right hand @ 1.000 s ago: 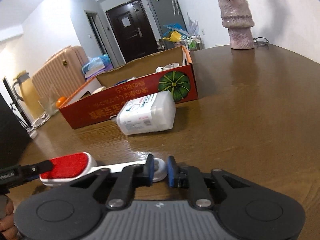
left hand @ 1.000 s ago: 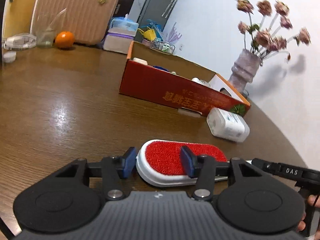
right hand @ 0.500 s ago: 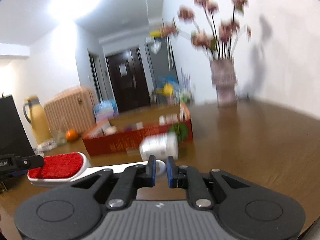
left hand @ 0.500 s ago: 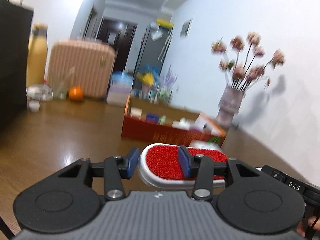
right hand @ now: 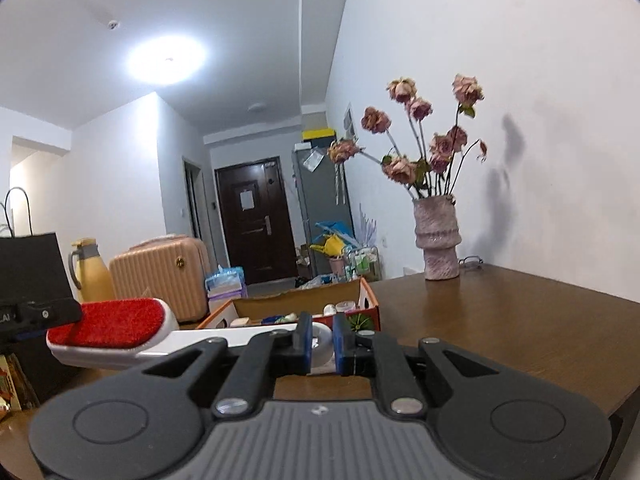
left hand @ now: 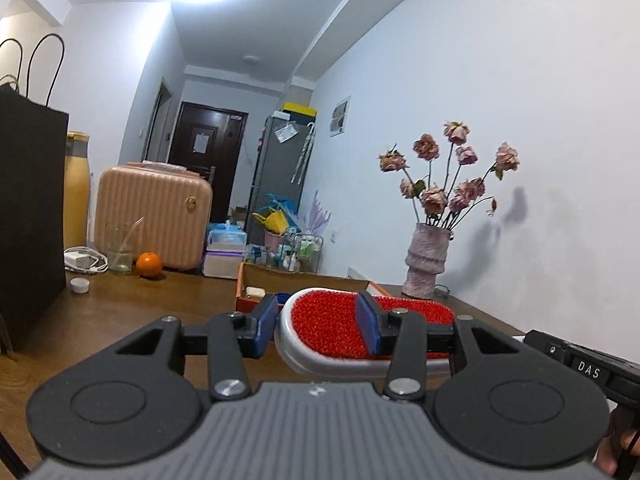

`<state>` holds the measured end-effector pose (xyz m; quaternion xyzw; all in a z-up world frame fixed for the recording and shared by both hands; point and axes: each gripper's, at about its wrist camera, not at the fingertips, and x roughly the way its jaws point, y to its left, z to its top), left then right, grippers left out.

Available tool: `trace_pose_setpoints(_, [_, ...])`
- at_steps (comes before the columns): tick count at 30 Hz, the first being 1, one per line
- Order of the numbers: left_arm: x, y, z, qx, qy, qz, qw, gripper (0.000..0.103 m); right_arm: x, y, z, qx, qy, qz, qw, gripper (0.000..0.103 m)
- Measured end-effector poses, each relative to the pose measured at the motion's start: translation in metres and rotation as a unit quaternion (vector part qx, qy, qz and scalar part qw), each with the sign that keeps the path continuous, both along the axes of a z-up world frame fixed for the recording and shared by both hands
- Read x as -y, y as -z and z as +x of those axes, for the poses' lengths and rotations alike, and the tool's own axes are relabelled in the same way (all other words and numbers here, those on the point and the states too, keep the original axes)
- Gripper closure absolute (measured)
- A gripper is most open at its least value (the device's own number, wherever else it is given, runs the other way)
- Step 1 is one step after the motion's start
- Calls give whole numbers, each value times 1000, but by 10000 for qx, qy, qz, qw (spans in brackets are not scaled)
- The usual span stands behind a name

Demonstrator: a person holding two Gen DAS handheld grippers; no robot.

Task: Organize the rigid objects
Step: 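Carry the lint brush over the box and open the left tool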

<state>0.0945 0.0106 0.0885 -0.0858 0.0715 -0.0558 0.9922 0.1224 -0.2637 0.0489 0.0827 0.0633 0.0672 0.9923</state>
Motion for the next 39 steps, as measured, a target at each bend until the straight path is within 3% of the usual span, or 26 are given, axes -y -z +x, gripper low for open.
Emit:
trace_pose_setpoints(6, [-4, -1, 8, 33, 27, 51, 10000, 60, -5, 1, 3, -13, 22, -9, 10000, 92])
trace_pose_setpoints(11, [-15, -2, 45, -184, 86, -42, 9998, 60, -9, -4, 36, -99, -33, 13, 9999, 92])
trace_pose_setpoints(16, [-23, -18, 110, -172, 160, 9, 9997, 60, -11, -18, 96, -151, -155, 43, 9998, 92])
trace_pose_setpoints(23, [-23, -31, 217, -271, 273, 257, 9989, 61, -11, -27, 211, -493, -194, 152, 9985, 92])
trace_pose_setpoints(31, [-29, -16, 335, -1035, 459, 123, 9935, 62, -2, -26, 329, -1210, -346, 253, 9917, 92])
trace_pose_setpoints(35, [-35, 13, 373, -1580, 504, 110, 9861, 62, -3, -2, 374, -1814, -428, 274, 9821, 92])
trace_pose_setpoints(39, [-40, 43, 393, -2139, 587, 191, 9749, 62, -12, 27, 393, -2261, -431, -17, 9732, 92])
